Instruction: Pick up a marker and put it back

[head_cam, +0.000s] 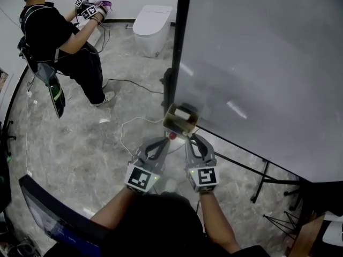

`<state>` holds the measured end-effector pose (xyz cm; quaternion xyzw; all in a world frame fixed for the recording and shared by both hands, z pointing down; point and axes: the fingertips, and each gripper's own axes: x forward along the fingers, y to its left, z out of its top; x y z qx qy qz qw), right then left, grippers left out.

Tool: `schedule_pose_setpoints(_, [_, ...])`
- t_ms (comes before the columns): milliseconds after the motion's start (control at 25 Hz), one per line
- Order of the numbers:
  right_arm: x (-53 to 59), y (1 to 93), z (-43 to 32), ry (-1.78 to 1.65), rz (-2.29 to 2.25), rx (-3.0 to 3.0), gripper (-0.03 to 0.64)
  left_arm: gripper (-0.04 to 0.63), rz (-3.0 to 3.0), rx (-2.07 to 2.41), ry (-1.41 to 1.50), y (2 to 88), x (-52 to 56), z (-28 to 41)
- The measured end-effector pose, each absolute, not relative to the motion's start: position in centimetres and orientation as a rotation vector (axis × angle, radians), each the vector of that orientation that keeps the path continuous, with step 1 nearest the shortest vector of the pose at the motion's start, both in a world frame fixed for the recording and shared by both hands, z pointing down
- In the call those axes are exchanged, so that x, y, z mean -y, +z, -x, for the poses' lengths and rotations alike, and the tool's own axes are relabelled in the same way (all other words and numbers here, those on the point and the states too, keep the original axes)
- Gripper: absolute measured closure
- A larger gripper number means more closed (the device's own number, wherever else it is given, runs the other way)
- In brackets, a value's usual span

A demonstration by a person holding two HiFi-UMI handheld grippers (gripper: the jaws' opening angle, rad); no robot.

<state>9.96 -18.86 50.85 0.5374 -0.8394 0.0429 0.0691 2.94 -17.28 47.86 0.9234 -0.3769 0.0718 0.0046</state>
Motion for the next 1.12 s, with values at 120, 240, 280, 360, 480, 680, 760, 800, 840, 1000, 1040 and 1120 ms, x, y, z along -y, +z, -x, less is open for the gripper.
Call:
schedule_pose_setpoints(120, [18.8, 50.6, -10.0, 0.120, -1.626, 2.525, 0.538, 0.591, -2.893, 1.186, 0.215, 47.7, 17.1, -2.6])
schedule_pose_setpoints(240, [18.5, 49.6, -10.1, 0.106, -1.646, 2.532, 0.538, 0.591, -2.889, 1.194, 0.201, 47.4, 16.9, -2.3])
schedule_pose_setpoints(280, [18.5, 49.4, -10.1, 0.100, -1.651, 2.533, 0.538, 0.591, -2.891, 1.195, 0.198, 47.3, 16.8, -2.2])
schedule_pose_setpoints(360, [18.3, 49.2, -10.2, 0.086, -1.658, 2.526, 0.538, 0.591, -2.899, 1.191, 0.195, 47.1, 16.7, -2.0])
schedule_pose_setpoints(480, [18.0, 48.6, -10.0, 0.077, -1.671, 2.520, 0.538, 0.591, -2.911, 1.182, 0.179, 46.7, 16.4, -1.9])
schedule_pose_setpoints(680, [17.4, 47.0, -9.9, 0.058, -1.715, 2.516, 0.538, 0.591, -2.934, 1.159, 0.166, 46.0, 16.0, -1.8])
schedule_pose_setpoints(760, [17.1, 46.7, -9.8, 0.050, -1.721, 2.517, 0.538, 0.591, -2.949, 1.147, 0.165, 45.9, 15.9, -1.7])
schedule_pose_setpoints(800, [16.9, 46.9, -9.9, 0.036, -1.723, 2.507, 0.538, 0.591, -2.956, 1.140, 0.165, 45.8, 15.8, -1.7])
schedule_pose_setpoints(840, [16.7, 47.2, -10.0, 0.022, -1.726, 2.496, 0.538, 0.591, -2.963, 1.133, 0.161, 45.8, 15.8, -1.7])
schedule_pose_setpoints(1000, [16.3, 46.6, -9.9, 0.011, -1.747, 2.487, 0.538, 0.591, -2.983, 1.108, 0.154, 45.5, 15.7, -1.7])
schedule_pose_setpoints(1040, [16.3, 46.2, -9.8, 0.015, -1.756, 2.491, 0.538, 0.591, -2.989, 1.102, 0.151, 45.4, 15.6, -1.7])
schedule_pose_setpoints(1120, [16.1, 45.7, -9.7, 0.010, -1.771, 2.493, 0.538, 0.591, -2.996, 1.090, 0.148, 45.1, 15.5, -1.6])
